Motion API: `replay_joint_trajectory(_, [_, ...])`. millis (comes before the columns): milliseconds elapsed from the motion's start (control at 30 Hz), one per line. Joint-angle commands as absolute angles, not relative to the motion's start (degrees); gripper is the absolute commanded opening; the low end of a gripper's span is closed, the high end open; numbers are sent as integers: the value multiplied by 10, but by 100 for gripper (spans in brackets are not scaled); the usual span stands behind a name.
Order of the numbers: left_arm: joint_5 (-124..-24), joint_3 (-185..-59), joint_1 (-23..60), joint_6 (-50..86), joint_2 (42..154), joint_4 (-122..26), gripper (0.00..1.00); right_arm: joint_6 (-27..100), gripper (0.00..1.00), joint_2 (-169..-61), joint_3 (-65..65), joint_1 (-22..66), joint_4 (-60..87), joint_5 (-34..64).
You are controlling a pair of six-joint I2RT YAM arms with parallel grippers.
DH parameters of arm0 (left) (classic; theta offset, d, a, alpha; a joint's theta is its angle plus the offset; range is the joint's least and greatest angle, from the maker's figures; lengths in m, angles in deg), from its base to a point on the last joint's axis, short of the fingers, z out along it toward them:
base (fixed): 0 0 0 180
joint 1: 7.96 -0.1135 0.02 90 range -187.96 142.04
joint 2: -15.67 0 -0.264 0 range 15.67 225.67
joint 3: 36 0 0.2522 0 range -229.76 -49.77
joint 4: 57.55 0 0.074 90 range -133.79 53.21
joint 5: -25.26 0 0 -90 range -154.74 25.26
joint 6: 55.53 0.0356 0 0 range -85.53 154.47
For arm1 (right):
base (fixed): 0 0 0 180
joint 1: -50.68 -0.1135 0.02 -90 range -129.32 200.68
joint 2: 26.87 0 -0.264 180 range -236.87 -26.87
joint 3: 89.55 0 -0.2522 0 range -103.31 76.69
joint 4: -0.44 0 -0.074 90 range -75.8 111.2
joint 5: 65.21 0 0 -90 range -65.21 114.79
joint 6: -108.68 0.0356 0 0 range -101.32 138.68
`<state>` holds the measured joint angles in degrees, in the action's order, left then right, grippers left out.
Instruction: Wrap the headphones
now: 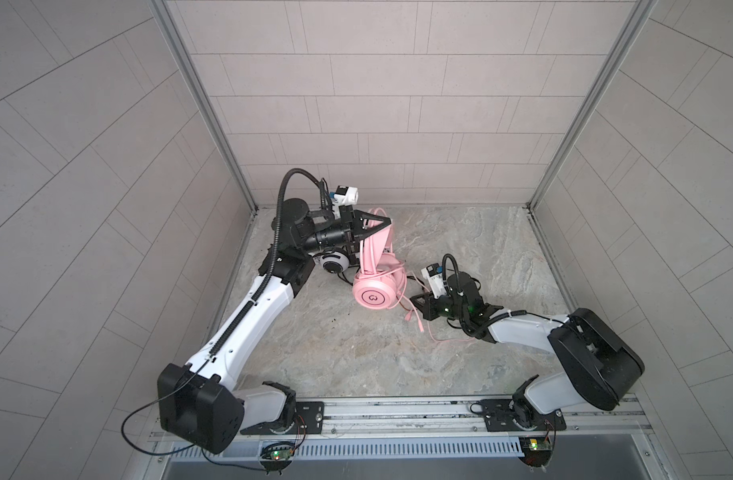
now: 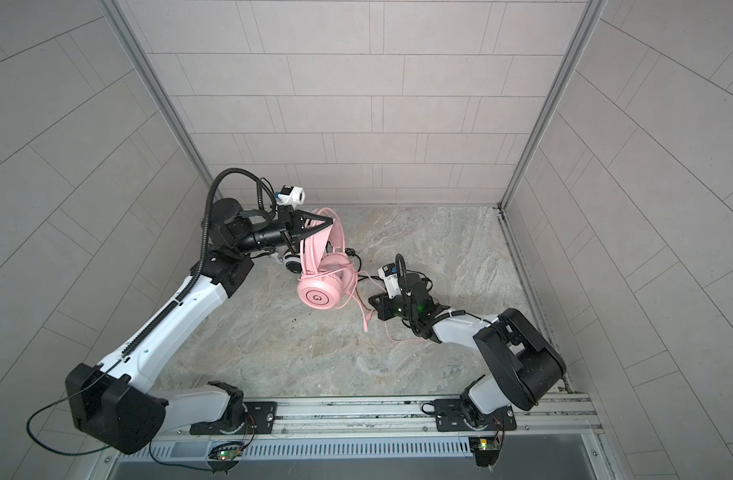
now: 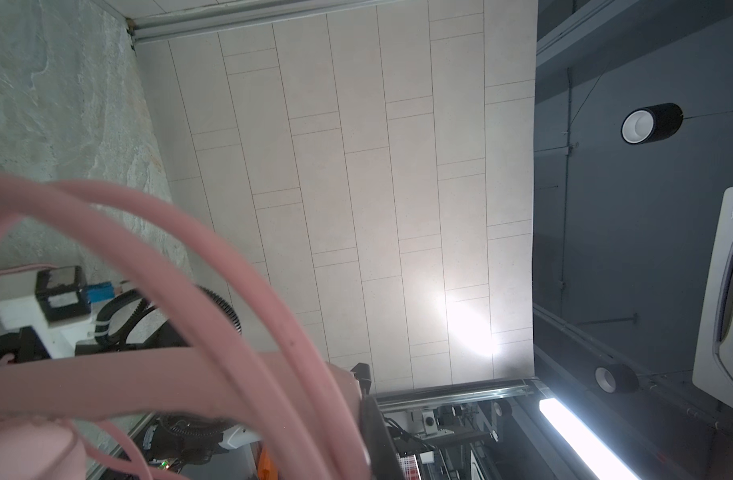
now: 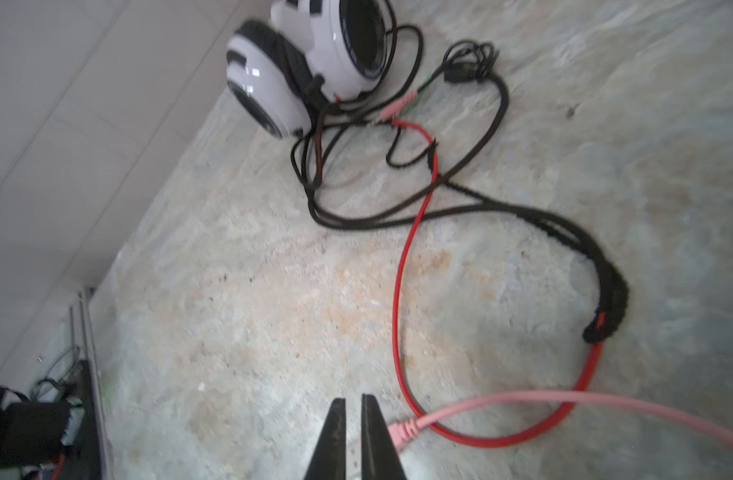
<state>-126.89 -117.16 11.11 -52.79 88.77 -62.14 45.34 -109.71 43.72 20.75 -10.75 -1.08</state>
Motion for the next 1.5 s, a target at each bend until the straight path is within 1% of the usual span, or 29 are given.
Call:
replay_joint_trajectory(0, [-1301, -1159, 105, -543, 867, -665, 0, 407, 1, -1027, 388, 232, -32, 34])
replay_joint_trajectory(67, [-1306, -1148, 105, -545, 864, -668, 0, 393, 0, -1000, 371, 256, -2, 50])
replay_joint_trajectory(133, [-1307, -1137, 105, -563, 861, -689, 0, 386, 0, -998, 339, 286, 22, 38])
replay_joint_trajectory(233, [-1306, -1125, 107, -608, 863, -748, 0, 381, 0, -1039, 278, 317, 44, 6])
replay_joint_trajectory(333, [-1291, -1107, 109, -673, 865, -832, 0, 394, 0, -1120, 227, 325, 5, -26])
replay_joint_trajectory(433, [-1257, -1089, 117, -755, 877, -942, 0, 452, 1, -1227, 175, 320, -65, -80])
replay_joint_trajectory(500, [-1218, -1083, 127, -807, 895, -1022, 0, 520, 1, -1300, 152, 309, -144, -114])
replay_joint_trajectory(567, [-1163, -1077, 140, -848, 919, -1095, 0, 576, 2, -1345, 150, 291, -221, -114])
replay_joint_trajectory(667, [-1077, -1079, 169, -880, 962, -1177, 0, 640, 3, -1378, 156, 254, -306, -84])
replay_joint_trajectory(800, [-984, -1093, 218, -840, 1011, -1193, 0, 710, 6, -1398, 167, 207, -414, -43])
replay_joint_trajectory(867, [-929, -1092, 241, -809, 1022, -1194, 0, 751, 10, -1401, 186, 194, -480, -18])
replay_joint_trajectory(967, [-865, -1088, 250, -756, 1026, -1194, 0, 824, 15, -1401, 243, 187, -601, 18])
replay_joint_trajectory(1033, [-815, -1079, 250, -723, 1024, -1195, 0, 857, 15, -1404, 281, 182, -667, 40])
replay_joint_trajectory(1133, [-753, -1077, 255, -695, 1029, -1195, 0, 866, 16, -1398, 305, 171, -675, 56])
replay_joint_trajectory(1200, [-726, -1094, 263, -694, 1042, -1197, 0, 865, 23, -1399, 305, 160, -675, 57])
replay_joint_trajectory(1300, [-719, -1137, 274, -693, 1058, -1198, 0, 859, 30, -1413, 290, 145, -675, 65])
replay_joint_trajectory(1400, [-717, -1171, 282, -686, 1063, -1197, 0, 874, 33, -1437, 261, 134, -675, 61])
replay_joint_trajectory(1467, [-697, -1173, 283, -668, 1055, -1198, 0, 871, 36, -1436, 262, 125, -675, 69])
